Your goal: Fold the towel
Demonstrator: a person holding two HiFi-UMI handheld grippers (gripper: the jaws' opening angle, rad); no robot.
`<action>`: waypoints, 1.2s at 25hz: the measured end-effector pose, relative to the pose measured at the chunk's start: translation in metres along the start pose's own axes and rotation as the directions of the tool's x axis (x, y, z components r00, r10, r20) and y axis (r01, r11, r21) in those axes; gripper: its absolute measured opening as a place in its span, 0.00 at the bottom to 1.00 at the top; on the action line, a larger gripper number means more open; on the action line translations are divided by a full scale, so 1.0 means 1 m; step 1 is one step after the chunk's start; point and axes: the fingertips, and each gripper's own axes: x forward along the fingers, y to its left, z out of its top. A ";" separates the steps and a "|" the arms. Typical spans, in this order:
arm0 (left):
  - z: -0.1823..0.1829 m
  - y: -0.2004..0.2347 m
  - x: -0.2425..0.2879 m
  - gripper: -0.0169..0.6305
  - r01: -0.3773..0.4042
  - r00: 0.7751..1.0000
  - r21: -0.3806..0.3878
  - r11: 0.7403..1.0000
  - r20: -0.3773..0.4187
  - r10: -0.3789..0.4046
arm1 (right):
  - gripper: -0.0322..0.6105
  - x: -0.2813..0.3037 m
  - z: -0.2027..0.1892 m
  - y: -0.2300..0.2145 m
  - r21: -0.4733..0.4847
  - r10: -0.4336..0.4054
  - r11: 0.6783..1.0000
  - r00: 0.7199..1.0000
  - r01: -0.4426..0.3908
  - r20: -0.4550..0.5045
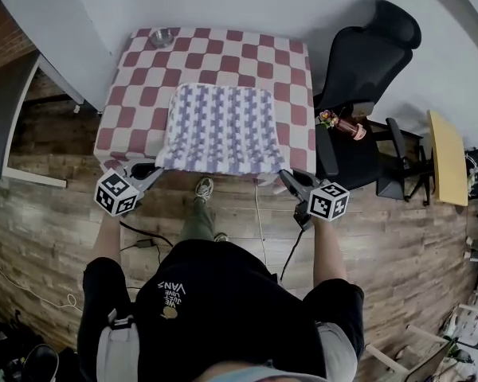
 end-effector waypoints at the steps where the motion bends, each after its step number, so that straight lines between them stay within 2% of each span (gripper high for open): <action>1: -0.006 -0.005 -0.003 0.06 0.000 1.000 -0.008 1.000 -0.002 0.000 | 0.11 -0.002 -0.006 0.004 0.002 0.003 1.000 1.000 -0.003 -0.005; 4: -0.015 -0.011 -0.008 0.06 0.005 1.000 -0.019 1.000 -0.013 -0.006 | 0.11 -0.006 -0.017 0.010 -0.001 0.008 1.000 0.999 -0.008 -0.031; 8: -0.005 -0.008 -0.006 0.06 0.015 1.000 -0.030 0.999 -0.017 -0.015 | 0.11 -0.006 -0.012 0.008 -0.002 0.009 1.000 0.999 -0.009 -0.048; 14: 0.032 0.030 0.011 0.06 0.035 0.999 -0.073 0.997 -0.011 -0.036 | 0.11 0.018 0.036 -0.016 -0.007 -0.003 1.000 0.999 0.002 -0.054; 18: 0.052 0.072 0.035 0.06 0.043 0.999 -0.136 0.990 -0.027 -0.047 | 0.11 0.049 0.070 -0.043 0.014 -0.027 0.999 0.998 0.028 -0.063; 24: 0.072 0.143 0.081 0.06 0.023 0.998 -0.310 0.950 -0.049 -0.041 | 0.11 0.104 0.109 -0.092 0.080 -0.089 0.992 0.992 0.097 -0.092; 30: 0.060 0.190 0.126 0.06 0.011 0.989 -0.446 0.895 -0.126 -0.075 | 0.11 0.149 0.117 -0.139 0.147 -0.162 0.972 0.974 0.186 -0.161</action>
